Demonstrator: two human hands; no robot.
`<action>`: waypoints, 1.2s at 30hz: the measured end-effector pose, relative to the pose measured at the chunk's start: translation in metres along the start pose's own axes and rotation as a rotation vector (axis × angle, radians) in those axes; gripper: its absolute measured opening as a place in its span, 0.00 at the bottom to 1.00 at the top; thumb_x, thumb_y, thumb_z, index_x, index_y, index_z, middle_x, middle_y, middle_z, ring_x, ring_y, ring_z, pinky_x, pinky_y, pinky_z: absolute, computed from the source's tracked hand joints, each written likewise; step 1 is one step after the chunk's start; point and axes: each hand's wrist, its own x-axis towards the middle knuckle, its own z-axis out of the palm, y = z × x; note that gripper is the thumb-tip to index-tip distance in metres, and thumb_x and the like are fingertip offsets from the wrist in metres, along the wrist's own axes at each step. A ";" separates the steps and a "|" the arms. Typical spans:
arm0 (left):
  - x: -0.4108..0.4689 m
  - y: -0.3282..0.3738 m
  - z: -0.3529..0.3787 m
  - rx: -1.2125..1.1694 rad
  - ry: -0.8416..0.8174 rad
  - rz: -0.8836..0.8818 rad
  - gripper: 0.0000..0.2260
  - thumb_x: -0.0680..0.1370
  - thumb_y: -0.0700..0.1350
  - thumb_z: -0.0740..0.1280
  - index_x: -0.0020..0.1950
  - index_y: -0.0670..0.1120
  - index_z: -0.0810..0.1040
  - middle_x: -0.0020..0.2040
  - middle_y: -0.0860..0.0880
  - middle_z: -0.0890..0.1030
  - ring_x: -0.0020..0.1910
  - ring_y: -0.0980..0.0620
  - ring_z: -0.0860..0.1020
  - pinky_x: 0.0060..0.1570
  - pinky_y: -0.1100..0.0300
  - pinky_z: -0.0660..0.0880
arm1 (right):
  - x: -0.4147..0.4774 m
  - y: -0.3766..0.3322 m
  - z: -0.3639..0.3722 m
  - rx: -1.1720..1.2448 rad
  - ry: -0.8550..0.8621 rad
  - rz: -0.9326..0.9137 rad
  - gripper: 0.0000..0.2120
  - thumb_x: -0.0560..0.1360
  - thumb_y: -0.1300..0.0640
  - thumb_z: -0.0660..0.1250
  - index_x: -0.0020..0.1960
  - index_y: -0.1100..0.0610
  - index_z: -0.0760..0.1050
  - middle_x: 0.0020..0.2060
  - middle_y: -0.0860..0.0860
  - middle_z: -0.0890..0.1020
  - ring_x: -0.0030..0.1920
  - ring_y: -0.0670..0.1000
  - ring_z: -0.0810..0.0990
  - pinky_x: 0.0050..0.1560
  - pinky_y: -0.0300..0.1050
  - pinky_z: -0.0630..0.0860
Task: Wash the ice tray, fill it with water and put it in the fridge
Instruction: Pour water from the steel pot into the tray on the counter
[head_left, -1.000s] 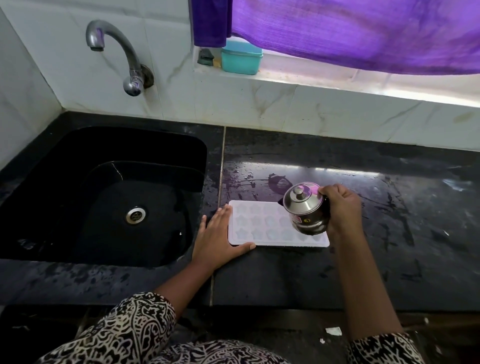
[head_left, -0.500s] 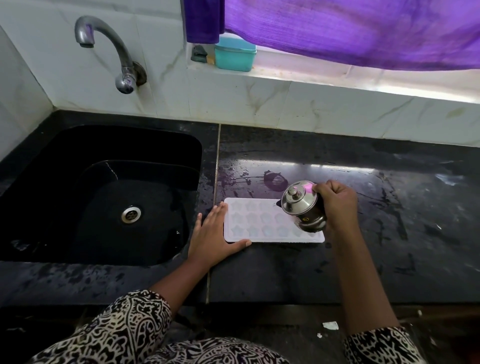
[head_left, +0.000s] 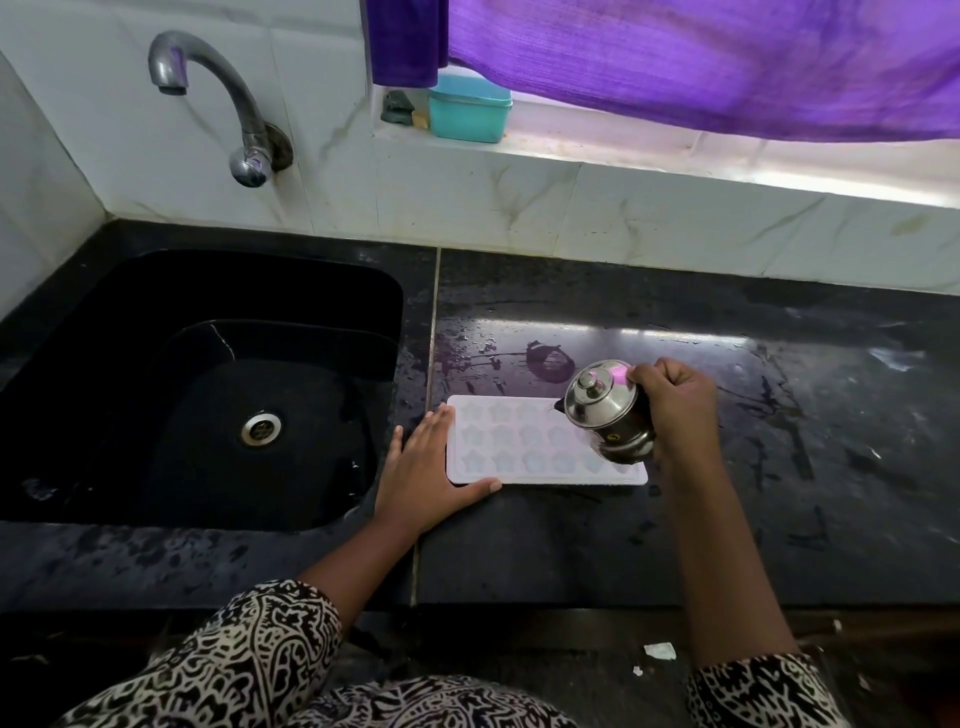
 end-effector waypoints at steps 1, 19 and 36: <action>0.000 0.000 0.000 -0.001 0.002 0.001 0.51 0.65 0.76 0.61 0.79 0.49 0.51 0.80 0.54 0.55 0.78 0.56 0.53 0.76 0.49 0.44 | -0.001 0.000 0.000 0.005 -0.003 -0.003 0.12 0.61 0.54 0.68 0.23 0.52 0.68 0.20 0.45 0.68 0.24 0.45 0.67 0.28 0.41 0.71; 0.002 -0.002 0.004 0.011 0.020 -0.002 0.53 0.62 0.78 0.56 0.79 0.49 0.52 0.79 0.54 0.57 0.78 0.57 0.54 0.76 0.49 0.45 | -0.002 -0.003 -0.001 0.030 -0.008 -0.039 0.19 0.68 0.61 0.68 0.21 0.51 0.69 0.19 0.43 0.67 0.22 0.42 0.67 0.28 0.38 0.70; 0.002 -0.003 0.005 0.011 0.024 0.001 0.53 0.62 0.79 0.56 0.79 0.49 0.53 0.79 0.54 0.57 0.77 0.56 0.55 0.76 0.49 0.45 | -0.007 -0.012 0.000 0.036 0.013 0.001 0.20 0.69 0.63 0.68 0.21 0.52 0.67 0.20 0.45 0.68 0.24 0.45 0.67 0.31 0.40 0.71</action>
